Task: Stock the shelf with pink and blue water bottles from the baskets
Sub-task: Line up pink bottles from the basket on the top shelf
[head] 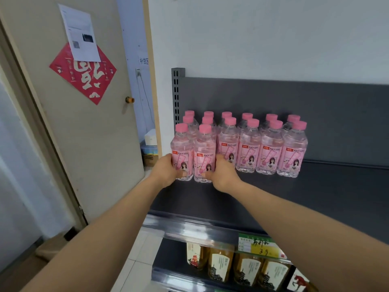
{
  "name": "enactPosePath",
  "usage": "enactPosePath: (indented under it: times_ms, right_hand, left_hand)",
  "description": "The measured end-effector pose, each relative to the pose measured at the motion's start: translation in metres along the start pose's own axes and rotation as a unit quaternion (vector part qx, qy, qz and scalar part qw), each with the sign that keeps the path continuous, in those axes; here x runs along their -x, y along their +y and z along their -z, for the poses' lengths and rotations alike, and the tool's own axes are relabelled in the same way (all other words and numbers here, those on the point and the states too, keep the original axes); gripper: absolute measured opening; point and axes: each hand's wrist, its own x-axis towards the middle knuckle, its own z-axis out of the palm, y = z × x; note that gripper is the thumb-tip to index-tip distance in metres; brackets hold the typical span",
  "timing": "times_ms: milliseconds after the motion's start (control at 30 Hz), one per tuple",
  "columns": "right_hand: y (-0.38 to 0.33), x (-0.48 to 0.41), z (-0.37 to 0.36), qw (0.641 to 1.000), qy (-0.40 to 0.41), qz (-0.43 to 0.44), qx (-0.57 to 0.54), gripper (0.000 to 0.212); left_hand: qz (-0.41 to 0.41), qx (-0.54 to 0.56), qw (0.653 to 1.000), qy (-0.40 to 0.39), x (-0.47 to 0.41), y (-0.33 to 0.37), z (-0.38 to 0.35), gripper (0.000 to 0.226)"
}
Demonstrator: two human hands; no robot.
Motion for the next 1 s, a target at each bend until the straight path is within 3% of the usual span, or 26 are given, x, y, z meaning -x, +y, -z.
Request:
enactPosePath:
  times_ms: [233,400,500,600,700,867,1000]
  right_hand:
    - [0.004,-0.007,-0.012,0.999,0.048,-0.014,-0.007,0.042]
    - [0.002,0.005,0.000,0.999,0.024,-0.015,0.037,0.036]
    - [0.001,0.030,0.020,1.000,0.014,-0.001,0.022,0.037]
    - [0.005,0.065,0.047,1.000,0.021,0.020,-0.006,0.032]
    - [0.016,0.114,0.078,0.998,0.044,0.030,-0.030,0.027]
    - [0.061,0.209,0.130,0.996,0.086,0.001,-0.006,0.021]
    - [0.123,0.279,0.168,0.990,0.113,-0.078,0.035,0.019]
  left_hand:
    - [0.003,0.022,0.999,0.043,-0.004,-0.007,-0.010,0.047]
    - [0.023,-0.008,0.999,0.029,0.004,-0.004,-0.005,0.049]
    - [0.034,-0.010,0.998,0.060,0.020,0.005,-0.003,0.045]
    - [-0.004,0.001,0.994,0.112,0.047,0.032,0.000,0.036]
    - [-0.086,-0.009,0.990,0.114,0.080,0.068,-0.013,0.029]
    - [-0.228,-0.019,0.973,-0.017,0.154,0.132,-0.085,0.020]
    - [-0.321,-0.023,0.929,-0.182,0.220,0.168,-0.160,0.017]
